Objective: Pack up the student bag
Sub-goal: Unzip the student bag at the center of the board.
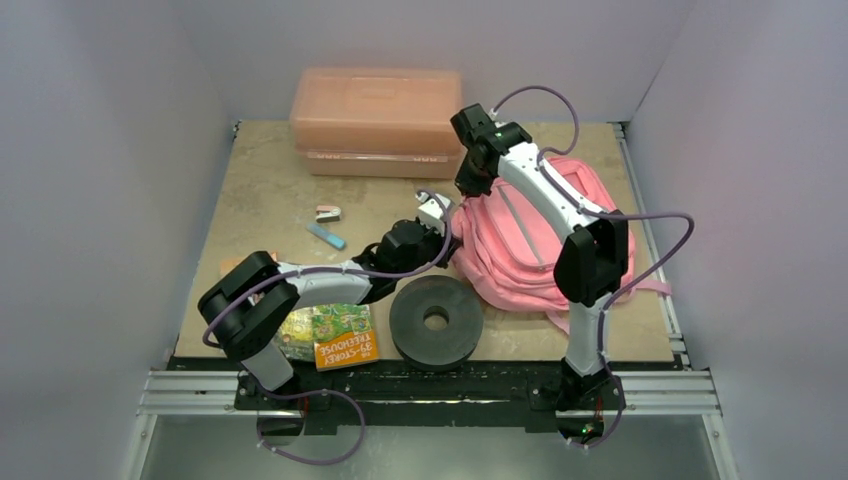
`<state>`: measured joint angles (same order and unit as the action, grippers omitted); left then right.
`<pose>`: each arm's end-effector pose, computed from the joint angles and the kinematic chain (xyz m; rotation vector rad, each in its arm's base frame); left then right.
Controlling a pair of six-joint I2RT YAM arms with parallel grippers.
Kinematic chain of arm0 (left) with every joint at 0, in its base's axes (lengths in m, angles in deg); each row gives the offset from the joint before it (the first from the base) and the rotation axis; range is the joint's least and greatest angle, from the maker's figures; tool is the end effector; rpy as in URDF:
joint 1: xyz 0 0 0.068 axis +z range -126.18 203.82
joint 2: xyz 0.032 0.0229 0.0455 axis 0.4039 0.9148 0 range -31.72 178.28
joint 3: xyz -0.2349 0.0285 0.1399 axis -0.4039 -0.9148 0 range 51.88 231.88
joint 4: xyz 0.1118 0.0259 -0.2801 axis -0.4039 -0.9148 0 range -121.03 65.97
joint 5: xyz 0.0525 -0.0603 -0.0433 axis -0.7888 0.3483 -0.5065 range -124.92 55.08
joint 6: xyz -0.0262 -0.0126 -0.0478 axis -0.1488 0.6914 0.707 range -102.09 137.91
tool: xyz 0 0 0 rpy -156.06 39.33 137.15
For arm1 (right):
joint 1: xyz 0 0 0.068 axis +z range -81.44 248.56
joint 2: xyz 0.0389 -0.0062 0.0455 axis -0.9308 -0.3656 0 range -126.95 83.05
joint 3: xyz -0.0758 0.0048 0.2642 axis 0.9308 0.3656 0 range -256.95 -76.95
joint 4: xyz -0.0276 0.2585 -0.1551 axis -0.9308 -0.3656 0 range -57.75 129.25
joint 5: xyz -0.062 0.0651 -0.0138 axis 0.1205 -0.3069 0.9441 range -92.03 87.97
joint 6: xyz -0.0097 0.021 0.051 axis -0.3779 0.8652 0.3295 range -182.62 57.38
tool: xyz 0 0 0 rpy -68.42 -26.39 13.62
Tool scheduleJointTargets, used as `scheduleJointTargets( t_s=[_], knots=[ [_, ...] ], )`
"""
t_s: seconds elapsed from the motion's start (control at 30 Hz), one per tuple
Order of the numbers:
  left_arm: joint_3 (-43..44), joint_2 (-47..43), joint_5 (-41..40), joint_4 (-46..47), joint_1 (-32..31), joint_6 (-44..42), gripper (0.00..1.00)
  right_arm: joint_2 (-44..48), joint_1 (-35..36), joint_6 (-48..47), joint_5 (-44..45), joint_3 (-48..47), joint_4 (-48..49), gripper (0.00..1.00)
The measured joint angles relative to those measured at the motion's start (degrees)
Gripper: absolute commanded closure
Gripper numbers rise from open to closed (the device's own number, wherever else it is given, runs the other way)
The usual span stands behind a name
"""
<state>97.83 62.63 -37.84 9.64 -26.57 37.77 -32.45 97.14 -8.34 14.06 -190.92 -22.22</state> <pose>0.2473 -0.2958 0.1743 0.4657 1.8480 -0.8057 0.4223 0.2180 0.3069 0.6651 2.5186 0.1378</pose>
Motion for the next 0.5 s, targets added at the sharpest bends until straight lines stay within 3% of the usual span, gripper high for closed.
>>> scheduleJointTargets(
  t_s=[0.3, 0.5],
  knots=[
    [-0.2, -0.5, 3.4, 0.4, -0.6, 1.9, 1.0, 13.8, 1.4, -14.8, -5.6, 20.7, 20.6, 1.0],
    [-1.0, 0.7, 3.1, 6.1, -0.6, 7.3, 1.0, 14.7, 0.5, -25.0, -9.8, 22.8, 26.7, 1.0]
  ],
)
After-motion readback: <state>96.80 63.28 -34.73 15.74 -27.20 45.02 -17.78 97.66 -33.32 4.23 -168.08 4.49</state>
